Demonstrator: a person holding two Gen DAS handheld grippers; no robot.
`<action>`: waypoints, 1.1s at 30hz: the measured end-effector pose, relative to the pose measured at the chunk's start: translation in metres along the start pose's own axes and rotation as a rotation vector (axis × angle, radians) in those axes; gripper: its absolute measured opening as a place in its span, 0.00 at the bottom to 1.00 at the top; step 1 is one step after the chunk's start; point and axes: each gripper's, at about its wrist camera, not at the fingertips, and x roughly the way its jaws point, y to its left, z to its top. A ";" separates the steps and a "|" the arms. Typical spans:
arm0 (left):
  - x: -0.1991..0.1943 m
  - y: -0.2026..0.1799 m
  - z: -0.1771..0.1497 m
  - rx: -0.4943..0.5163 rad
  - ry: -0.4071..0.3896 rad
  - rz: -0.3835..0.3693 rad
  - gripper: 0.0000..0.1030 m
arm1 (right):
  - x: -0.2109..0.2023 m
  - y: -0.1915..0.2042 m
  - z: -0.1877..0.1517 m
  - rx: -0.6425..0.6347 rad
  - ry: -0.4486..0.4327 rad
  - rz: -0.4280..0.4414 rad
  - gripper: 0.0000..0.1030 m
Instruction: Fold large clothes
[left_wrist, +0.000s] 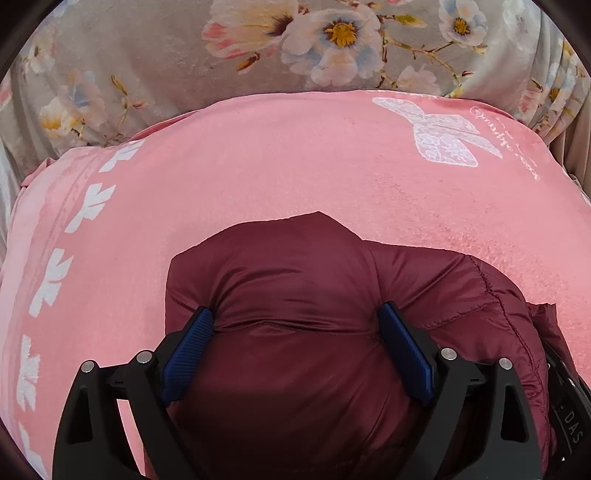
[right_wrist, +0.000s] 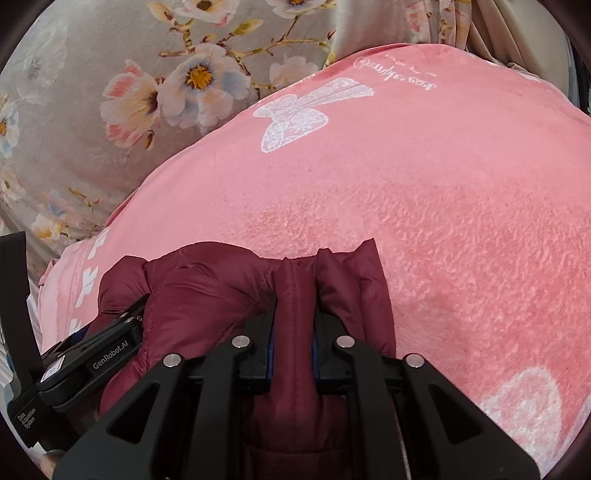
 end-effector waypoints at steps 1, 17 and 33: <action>0.001 -0.001 0.000 -0.001 -0.001 0.003 0.87 | 0.001 -0.001 0.000 0.002 0.000 0.004 0.10; -0.053 0.025 -0.019 -0.016 0.026 -0.063 0.88 | -0.081 -0.018 -0.008 0.052 0.008 0.085 0.22; -0.065 0.015 -0.093 0.020 0.090 -0.029 0.93 | -0.075 -0.013 -0.076 -0.100 0.101 0.011 0.20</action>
